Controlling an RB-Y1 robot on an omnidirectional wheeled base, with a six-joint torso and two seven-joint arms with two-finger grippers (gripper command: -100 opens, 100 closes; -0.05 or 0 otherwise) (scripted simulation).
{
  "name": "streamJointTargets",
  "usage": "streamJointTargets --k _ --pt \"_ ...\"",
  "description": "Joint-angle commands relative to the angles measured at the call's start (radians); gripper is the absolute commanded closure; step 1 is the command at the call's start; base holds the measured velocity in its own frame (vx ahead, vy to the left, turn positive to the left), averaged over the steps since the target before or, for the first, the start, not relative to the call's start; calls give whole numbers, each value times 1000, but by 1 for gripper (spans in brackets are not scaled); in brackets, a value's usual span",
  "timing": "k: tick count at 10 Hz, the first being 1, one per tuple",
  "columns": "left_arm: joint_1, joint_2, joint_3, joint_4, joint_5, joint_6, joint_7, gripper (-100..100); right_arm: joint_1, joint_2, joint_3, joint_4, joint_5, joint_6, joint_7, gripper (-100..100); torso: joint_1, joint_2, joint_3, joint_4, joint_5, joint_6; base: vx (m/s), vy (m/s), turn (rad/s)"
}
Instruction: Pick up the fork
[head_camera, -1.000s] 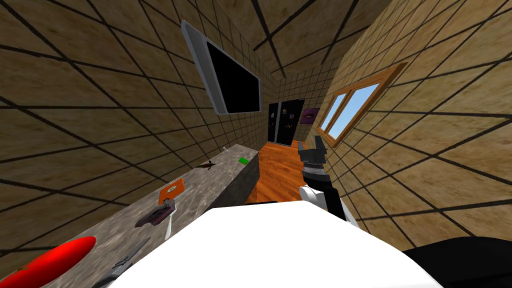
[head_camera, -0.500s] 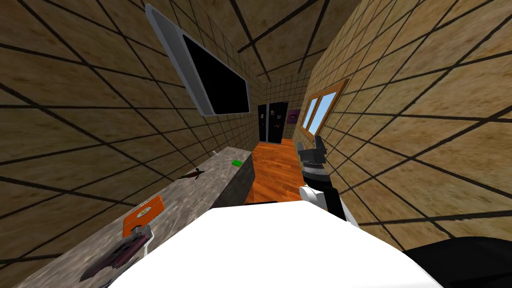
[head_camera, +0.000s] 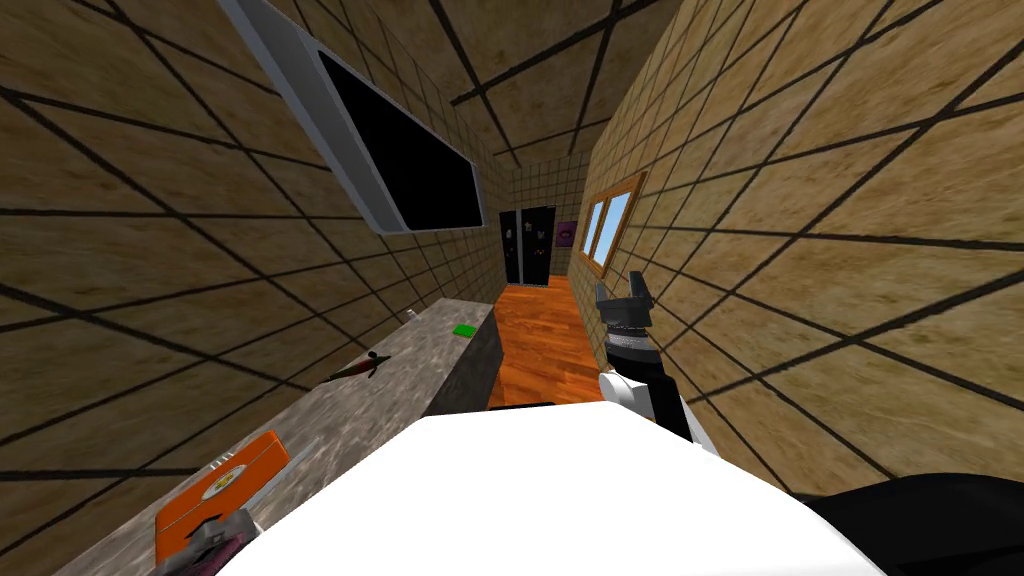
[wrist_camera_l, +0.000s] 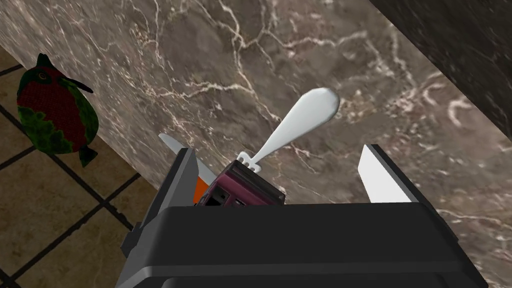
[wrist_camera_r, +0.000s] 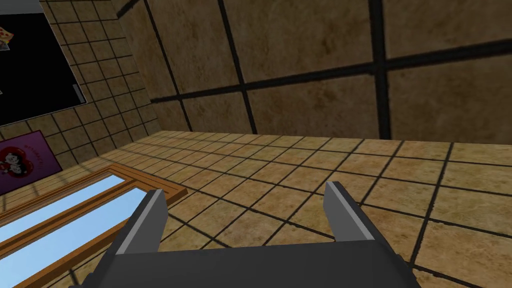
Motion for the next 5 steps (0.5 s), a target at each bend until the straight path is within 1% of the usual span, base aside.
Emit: streamJointTargets --k 1,2,3,4,5 --pt "31 50 -9 3 -3 33 32 -100 0 0 0 0 0 0 0 0 0 0 0 0 0 0 -28 38 -278" --pt "31 62 -9 3 -3 33 32 -100 0 0 0 0 0 0 0 0 0 0 0 0 0 1 -25 37 -208" --pt "59 103 -18 3 -7 59 57 -100 0 0 0 0 0 0 0 0 0 0 0 0 0 0 -30 34 -329" --pt "59 112 -18 3 -7 59 57 -100 0 0 0 0 0 0 0 0 0 0 0 0 0 1 -34 35 -180" --pt "84 150 -29 2 -12 84 80 -100 0 0 0 0 0 0 0 0 0 0 0 0 0 0 -23 46 -332"
